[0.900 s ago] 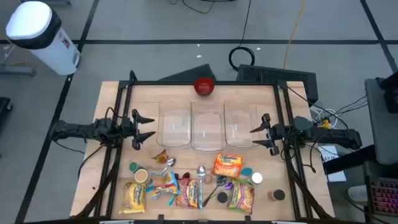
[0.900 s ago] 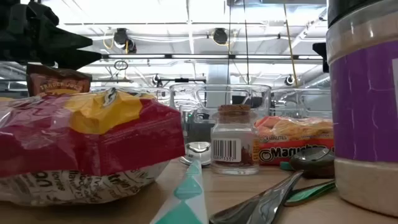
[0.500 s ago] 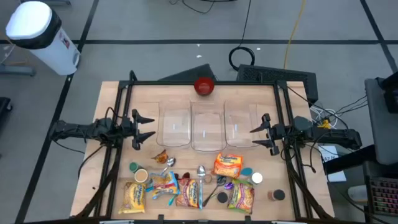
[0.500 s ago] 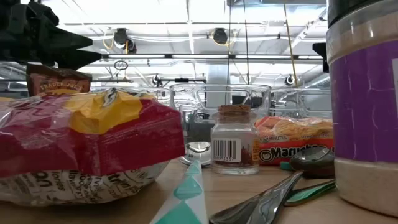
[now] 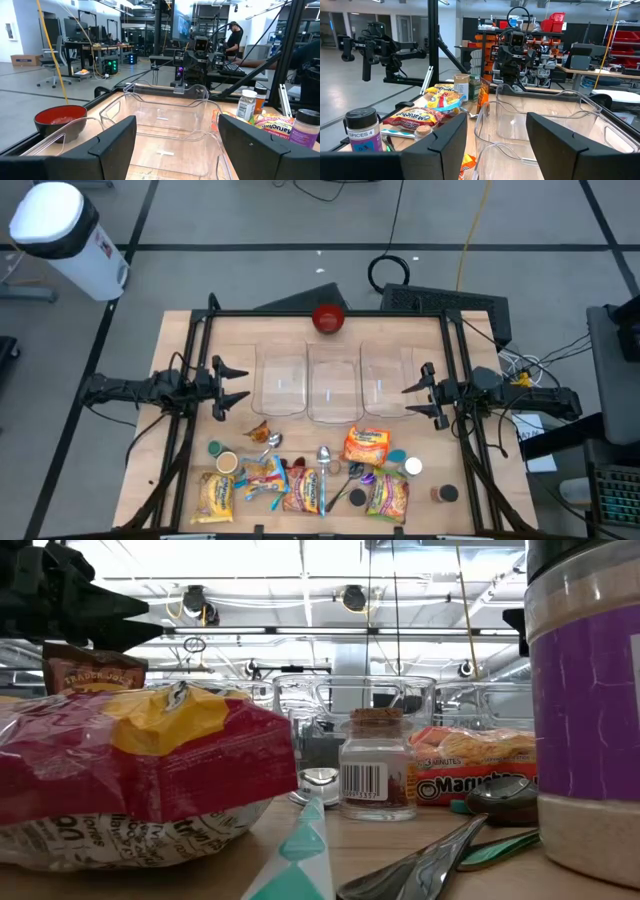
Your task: Pick & Place Food Item
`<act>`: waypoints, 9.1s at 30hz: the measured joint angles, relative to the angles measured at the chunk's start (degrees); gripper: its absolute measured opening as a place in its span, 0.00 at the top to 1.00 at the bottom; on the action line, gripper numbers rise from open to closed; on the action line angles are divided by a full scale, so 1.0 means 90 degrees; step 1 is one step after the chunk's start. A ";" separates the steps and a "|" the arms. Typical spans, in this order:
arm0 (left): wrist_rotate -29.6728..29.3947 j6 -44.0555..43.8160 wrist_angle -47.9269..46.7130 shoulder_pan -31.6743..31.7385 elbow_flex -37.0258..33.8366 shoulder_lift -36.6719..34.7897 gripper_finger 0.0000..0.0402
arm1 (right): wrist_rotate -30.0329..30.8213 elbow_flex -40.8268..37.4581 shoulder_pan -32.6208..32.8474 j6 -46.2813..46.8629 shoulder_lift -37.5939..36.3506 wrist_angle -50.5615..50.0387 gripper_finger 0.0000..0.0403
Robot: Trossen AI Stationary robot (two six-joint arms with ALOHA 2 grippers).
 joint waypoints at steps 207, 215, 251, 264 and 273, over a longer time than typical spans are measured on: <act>0.0000 0.0002 0.0000 0.0000 0.0000 -0.0001 0.29 | 0.2812 0.4687 0.3586 0.3157 0.9357 -0.1487 0.99; 0.0000 0.0001 0.0000 0.0000 0.0000 -0.0001 0.29 | 0.2631 0.4818 0.3591 0.2980 0.8706 -0.1424 1.00; -0.0002 0.0002 0.0001 0.0000 0.0000 0.0000 0.29 | 0.7376 0.3849 0.1392 0.3114 0.6038 -0.2618 1.00; -0.0001 0.0002 0.0001 -0.0001 0.0000 0.0000 0.29 | 0.5515 0.3147 -0.0180 0.3002 0.7212 -0.0388 1.00; 0.0000 0.0002 0.0001 0.0001 0.0000 -0.0001 0.29 | 0.5479 0.3145 -0.0503 0.3780 0.7591 -0.0216 0.91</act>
